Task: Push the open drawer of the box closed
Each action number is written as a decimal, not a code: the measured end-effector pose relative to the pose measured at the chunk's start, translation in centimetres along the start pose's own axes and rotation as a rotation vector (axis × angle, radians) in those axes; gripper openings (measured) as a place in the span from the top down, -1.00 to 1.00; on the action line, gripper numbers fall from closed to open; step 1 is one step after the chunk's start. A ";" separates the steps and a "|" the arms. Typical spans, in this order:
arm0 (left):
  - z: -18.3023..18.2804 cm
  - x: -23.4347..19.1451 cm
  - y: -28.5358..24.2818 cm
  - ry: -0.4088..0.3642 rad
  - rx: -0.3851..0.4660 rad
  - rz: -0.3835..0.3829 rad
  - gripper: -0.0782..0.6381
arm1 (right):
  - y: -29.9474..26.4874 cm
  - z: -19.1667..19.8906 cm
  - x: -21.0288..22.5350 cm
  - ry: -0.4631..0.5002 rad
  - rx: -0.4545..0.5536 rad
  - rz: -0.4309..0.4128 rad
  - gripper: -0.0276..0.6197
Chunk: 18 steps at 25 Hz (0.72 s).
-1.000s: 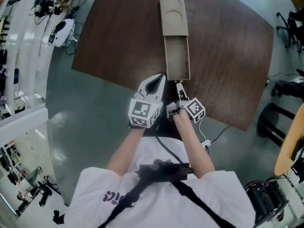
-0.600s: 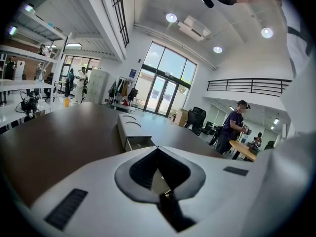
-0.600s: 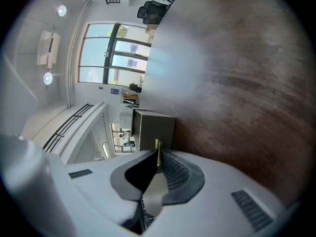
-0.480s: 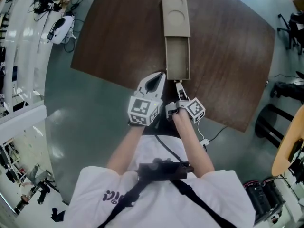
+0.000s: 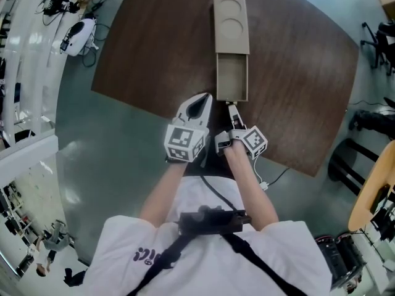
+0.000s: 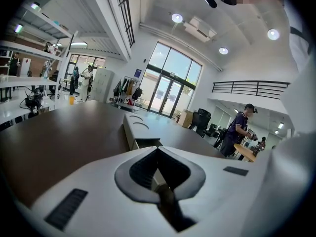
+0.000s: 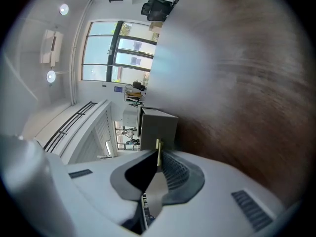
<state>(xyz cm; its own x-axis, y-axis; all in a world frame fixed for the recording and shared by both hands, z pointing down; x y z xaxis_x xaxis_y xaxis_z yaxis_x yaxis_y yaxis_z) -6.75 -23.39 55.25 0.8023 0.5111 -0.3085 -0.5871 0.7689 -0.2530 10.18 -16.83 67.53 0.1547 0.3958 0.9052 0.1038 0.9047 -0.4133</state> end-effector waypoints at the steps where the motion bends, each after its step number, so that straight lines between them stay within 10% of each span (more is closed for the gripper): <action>1: 0.0 -0.2 -0.2 0.000 0.000 -0.001 0.76 | -0.3 -0.1 -0.2 0.001 -0.001 -0.007 0.82; 18: -1.2 -2.0 -3.7 0.010 -0.002 -0.025 0.76 | -4.6 -1.5 -1.3 0.008 -0.035 0.026 0.82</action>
<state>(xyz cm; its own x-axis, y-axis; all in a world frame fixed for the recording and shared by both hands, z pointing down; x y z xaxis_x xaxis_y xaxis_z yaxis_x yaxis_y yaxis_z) -6.28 -27.75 55.74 0.8156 0.4881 -0.3109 -0.5672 0.7805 -0.2627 10.98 -21.70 68.08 0.1661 0.4172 0.8935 0.1343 0.8881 -0.4396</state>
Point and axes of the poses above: the fingertips, and each gripper's own axes: y backward along the fingers, x to its right, z out of its underside, the point moved 8 cm from there along y, backward along the fingers, and after that the axes turned 10 degrees about x, right-handed, at the moved point
